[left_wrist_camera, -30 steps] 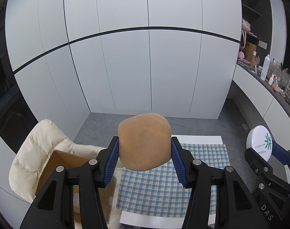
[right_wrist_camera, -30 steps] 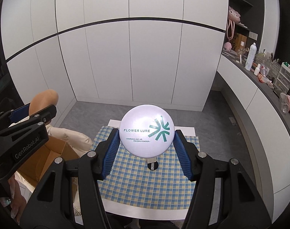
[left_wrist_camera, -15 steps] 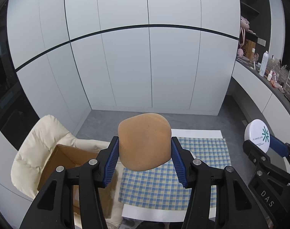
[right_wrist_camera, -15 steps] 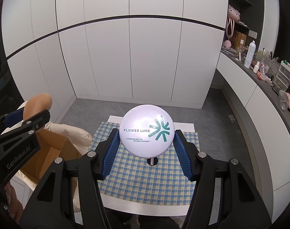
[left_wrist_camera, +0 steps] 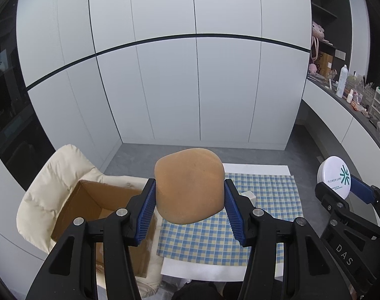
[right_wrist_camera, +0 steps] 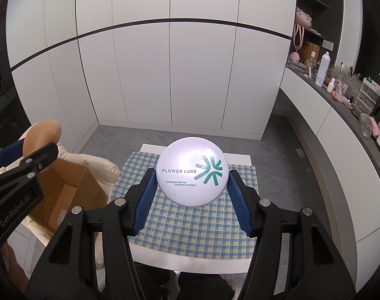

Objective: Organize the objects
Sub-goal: 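Carry the puff with the left gripper while the right gripper carries the compact toward the box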

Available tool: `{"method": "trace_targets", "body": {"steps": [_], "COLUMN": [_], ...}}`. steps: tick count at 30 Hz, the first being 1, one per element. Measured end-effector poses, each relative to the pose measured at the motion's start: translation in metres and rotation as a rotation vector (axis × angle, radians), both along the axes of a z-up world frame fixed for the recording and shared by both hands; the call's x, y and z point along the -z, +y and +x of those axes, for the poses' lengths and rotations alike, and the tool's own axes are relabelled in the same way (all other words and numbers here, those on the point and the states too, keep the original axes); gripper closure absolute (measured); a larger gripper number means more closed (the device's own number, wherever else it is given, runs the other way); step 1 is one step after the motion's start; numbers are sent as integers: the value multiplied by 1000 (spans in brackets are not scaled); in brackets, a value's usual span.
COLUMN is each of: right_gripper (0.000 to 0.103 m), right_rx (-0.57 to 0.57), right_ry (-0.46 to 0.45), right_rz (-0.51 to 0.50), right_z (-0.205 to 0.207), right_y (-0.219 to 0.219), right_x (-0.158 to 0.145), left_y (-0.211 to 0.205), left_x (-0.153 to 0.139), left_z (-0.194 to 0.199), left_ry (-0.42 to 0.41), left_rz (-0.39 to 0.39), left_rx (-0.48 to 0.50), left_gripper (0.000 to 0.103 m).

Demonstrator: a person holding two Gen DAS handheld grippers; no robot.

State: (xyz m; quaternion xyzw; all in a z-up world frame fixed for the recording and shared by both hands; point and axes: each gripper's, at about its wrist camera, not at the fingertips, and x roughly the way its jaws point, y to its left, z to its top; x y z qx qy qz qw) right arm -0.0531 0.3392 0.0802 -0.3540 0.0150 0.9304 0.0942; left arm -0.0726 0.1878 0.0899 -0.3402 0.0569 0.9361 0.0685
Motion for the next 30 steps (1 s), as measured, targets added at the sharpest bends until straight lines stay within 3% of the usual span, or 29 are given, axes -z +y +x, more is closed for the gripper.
{"method": "trace_targets", "body": {"steps": [30], "right_gripper": [43], "right_rx": [-11], "right_ry": [-13], "right_rz": [9], "right_z": [119], "right_y": [-26], "right_x": [54], "left_y": [-36], "left_x": [43], "left_z": [116], "left_ry": [-1], "left_rz": [36], "left_rx": [29], "left_gripper": [50]}}
